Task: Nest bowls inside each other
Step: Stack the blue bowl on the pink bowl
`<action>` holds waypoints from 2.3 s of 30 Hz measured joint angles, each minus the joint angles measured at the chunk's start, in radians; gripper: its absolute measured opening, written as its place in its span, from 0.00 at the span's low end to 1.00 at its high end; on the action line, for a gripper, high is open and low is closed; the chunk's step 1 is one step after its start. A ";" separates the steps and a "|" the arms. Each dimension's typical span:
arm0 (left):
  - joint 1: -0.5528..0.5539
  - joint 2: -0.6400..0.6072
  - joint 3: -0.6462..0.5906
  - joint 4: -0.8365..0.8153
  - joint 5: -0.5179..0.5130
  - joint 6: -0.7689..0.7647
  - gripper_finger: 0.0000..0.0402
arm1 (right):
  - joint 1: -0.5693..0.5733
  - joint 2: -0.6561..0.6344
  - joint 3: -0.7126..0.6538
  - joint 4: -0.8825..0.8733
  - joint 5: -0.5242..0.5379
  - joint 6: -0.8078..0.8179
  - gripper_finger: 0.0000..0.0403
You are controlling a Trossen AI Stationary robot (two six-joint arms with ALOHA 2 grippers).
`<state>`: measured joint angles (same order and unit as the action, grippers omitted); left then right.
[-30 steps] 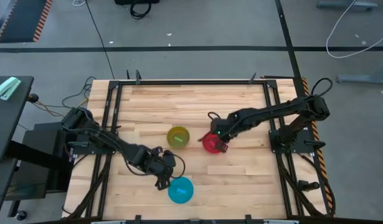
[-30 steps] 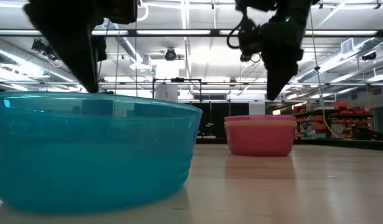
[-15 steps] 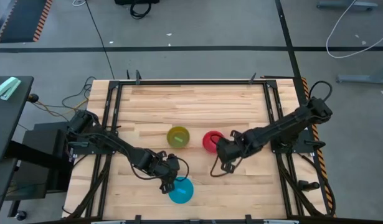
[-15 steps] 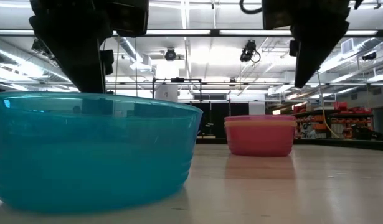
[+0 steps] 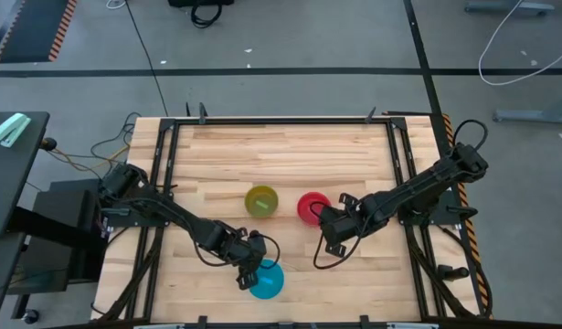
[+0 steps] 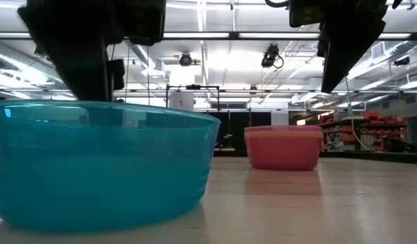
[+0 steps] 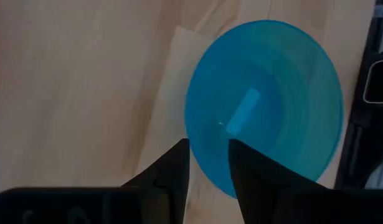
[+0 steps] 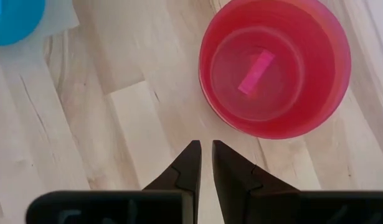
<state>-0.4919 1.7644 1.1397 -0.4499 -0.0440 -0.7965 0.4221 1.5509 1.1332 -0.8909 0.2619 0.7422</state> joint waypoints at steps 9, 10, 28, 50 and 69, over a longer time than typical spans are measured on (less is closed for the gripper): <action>0.006 0.057 -0.001 -0.009 0.007 -0.003 0.33 | 0.000 0.000 0.000 0.001 0.002 0.007 0.12; 0.008 0.064 -0.001 -0.010 0.006 -0.004 0.33 | 0.000 0.000 0.000 0.002 0.002 0.007 0.12; 0.065 0.096 -0.001 0.008 0.004 0.103 0.08 | 0.000 0.000 0.000 0.003 0.026 0.007 0.12; 0.127 0.094 -0.001 0.003 0.013 0.202 0.02 | 0.000 0.000 0.000 0.003 0.112 0.008 0.12; 0.215 0.067 0.234 -0.216 0.020 0.317 0.02 | 0.072 0.000 -0.118 0.076 0.202 0.024 0.12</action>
<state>-0.2769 1.8311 1.3733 -0.6661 -0.0237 -0.4792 0.4939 1.5509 1.0148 -0.8153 0.4642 0.7664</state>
